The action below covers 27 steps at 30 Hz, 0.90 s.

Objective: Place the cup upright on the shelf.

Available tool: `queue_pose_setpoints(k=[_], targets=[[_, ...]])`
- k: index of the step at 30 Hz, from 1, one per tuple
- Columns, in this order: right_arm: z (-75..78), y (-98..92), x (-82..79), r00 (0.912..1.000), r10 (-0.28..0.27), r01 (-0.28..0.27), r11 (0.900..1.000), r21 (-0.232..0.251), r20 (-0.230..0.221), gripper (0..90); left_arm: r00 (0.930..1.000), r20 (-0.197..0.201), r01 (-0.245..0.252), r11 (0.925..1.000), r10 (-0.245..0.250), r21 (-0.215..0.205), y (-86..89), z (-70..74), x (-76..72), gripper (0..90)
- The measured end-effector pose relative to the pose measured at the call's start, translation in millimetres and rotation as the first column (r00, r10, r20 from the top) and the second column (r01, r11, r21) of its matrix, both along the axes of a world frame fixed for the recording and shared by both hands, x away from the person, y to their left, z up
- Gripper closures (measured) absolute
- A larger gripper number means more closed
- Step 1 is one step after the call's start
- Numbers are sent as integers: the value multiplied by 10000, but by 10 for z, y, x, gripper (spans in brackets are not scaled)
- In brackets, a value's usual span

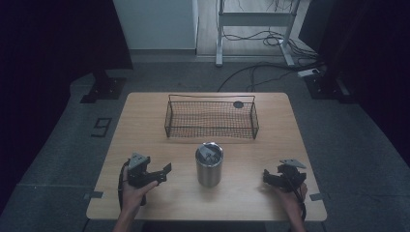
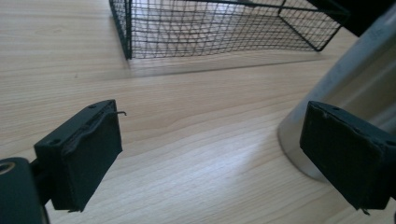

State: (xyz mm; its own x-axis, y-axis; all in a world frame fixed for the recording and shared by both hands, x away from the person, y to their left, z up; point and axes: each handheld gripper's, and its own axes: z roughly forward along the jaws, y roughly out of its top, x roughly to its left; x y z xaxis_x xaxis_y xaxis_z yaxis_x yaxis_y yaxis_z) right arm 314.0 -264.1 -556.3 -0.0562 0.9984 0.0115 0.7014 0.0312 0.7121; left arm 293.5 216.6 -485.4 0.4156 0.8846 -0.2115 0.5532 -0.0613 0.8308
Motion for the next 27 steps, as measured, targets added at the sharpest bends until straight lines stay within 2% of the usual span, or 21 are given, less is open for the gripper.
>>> queue_pose_setpoints(k=[5,11,19,27], targets=[[0,-6,1,10000,63,-63,10000,-6,9,0,9996,153,251,9997,-250,-28,-98,80,-33,52],[0,-7,0,10000,68,-68,10000,1,4,0,9963,227,831,9965,-832,41,-228,148,-39,38],[0,-12,-2,9999,102,-102,9999,-12,23,0,9892,389,1413,9899,-1410,-62,-364,239,-45,38],[0,-13,-3,9999,105,-105,9999,-7,24,0,9824,323,1843,9829,-1841,-35,-525,269,-18,37]])
